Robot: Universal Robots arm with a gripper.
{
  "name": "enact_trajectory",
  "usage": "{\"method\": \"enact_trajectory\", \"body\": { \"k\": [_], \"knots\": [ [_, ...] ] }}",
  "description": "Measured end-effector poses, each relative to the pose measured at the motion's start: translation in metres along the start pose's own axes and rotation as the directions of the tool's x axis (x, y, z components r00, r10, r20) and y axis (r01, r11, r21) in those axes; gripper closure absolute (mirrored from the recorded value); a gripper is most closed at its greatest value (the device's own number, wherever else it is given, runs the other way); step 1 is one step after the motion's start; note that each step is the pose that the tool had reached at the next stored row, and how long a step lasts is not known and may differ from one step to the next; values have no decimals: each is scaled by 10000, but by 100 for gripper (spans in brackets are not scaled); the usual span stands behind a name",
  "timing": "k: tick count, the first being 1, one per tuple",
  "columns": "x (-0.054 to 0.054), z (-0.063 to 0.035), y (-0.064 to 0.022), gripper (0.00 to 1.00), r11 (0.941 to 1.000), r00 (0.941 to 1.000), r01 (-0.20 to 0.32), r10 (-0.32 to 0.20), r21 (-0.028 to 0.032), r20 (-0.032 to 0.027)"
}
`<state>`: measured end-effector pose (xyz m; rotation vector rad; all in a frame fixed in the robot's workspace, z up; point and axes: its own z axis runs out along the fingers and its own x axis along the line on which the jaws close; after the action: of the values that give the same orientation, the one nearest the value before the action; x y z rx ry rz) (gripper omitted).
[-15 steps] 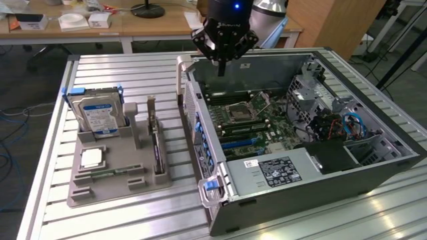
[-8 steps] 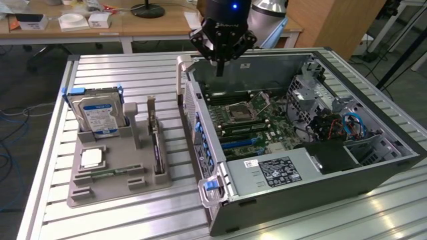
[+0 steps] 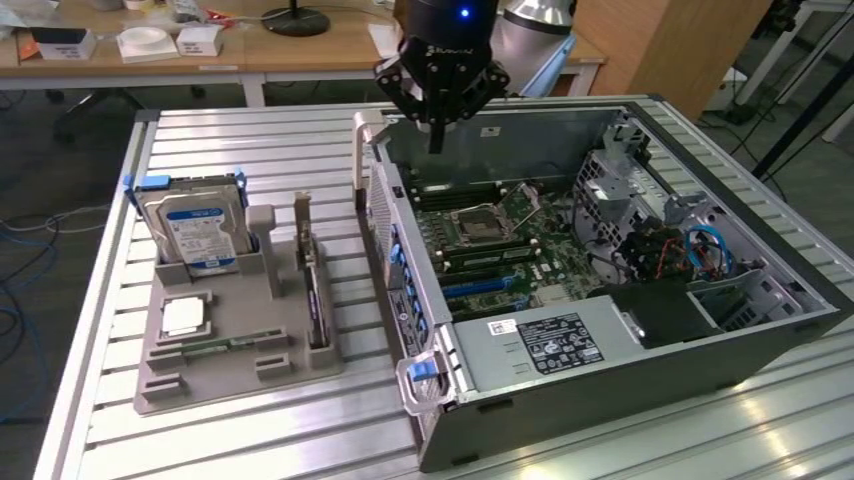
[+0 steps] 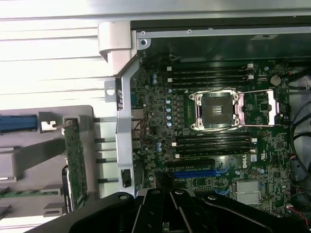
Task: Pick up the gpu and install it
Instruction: 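Reach for the gpu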
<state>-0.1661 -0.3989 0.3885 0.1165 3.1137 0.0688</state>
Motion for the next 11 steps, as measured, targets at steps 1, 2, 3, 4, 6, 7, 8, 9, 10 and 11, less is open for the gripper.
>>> {"method": "enact_trajectory", "body": {
  "k": [1,2,3,4,6,7,8,9,10,11],
  "knots": [
    [5,0,0,90,10000,10000,-1,1,0,0],
    [10,1,-1,90,10000,10000,-1,1,0,0],
    [14,1,-1,90,10000,10000,-1,1,0,0],
    [18,1,-1,90,10000,10000,-1,1,0,0],
    [27,2,-2,90,10000,10000,-1,1,0,0],
    [30,2,-2,90,10000,10000,0,0,0,0],
    [33,2,-2,90,10000,10000,0,0,0,0],
    [37,2,-3,90,10000,10000,0,0,0,0],
    [42,3,-3,90,10000,10000,-1,1,-1,1],
    [45,3,-3,90,10000,10000,-1,1,-1,0]
  ]
}}
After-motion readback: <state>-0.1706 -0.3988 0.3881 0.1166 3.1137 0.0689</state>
